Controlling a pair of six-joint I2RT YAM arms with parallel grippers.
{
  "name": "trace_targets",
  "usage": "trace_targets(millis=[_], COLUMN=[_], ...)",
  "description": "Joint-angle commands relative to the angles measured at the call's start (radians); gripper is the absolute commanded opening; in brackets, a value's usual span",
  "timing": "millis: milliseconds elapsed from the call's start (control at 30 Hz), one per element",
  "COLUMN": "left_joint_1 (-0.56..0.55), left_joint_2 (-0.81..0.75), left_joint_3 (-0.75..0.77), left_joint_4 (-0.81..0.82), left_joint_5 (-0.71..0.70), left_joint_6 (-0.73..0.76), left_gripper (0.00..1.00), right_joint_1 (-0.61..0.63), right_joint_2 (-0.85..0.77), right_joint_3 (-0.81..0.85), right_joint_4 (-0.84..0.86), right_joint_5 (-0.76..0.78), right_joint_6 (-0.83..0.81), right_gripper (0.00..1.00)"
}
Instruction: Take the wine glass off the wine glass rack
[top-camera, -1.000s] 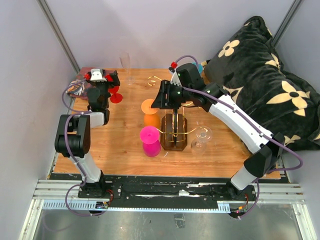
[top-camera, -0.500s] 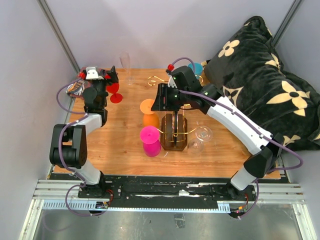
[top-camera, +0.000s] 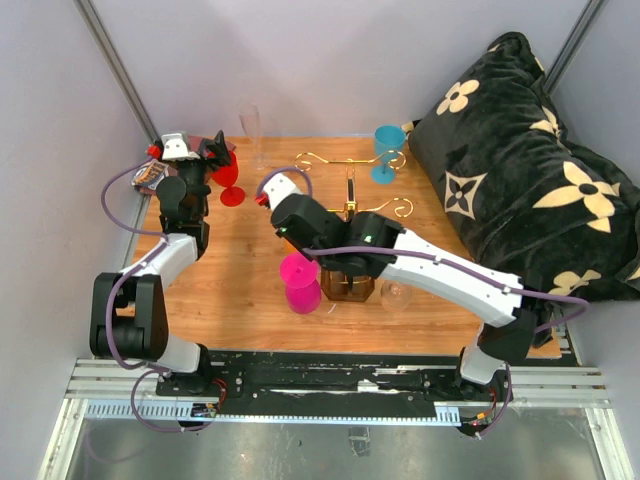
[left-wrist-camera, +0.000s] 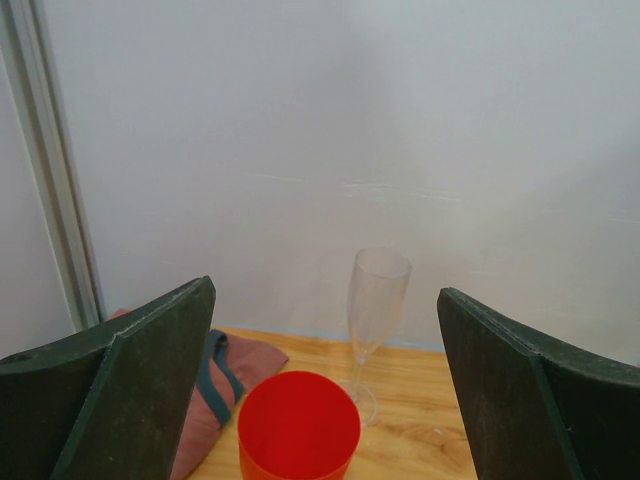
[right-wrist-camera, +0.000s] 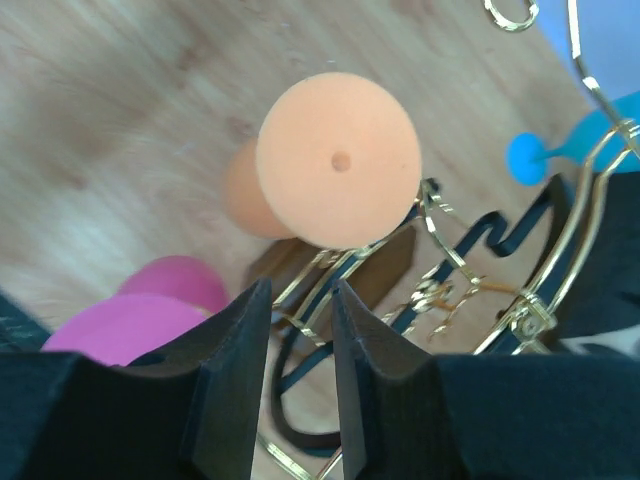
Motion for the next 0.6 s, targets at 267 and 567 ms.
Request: trace_targets(millis=[267, 567], left_joint_1=[-0.007, -0.007], left_joint_2=[-0.161, -0.221], left_joint_3=[-0.014, -0.030], left_joint_4=[-0.147, -0.174], left_joint_5=[-0.060, -0.063], left_joint_6=[-0.007, -0.024], left_gripper=[1.00, 1.00], right_joint_1=[0.077, 0.099], right_joint_2=[0.117, 0.114], right_joint_3=[-0.006, -0.065], right_joint_4=[0.143, 0.259], right_joint_5=[0.320, 0.349], right_joint_6=[-0.430, -0.543], right_gripper=[0.33, 0.37])
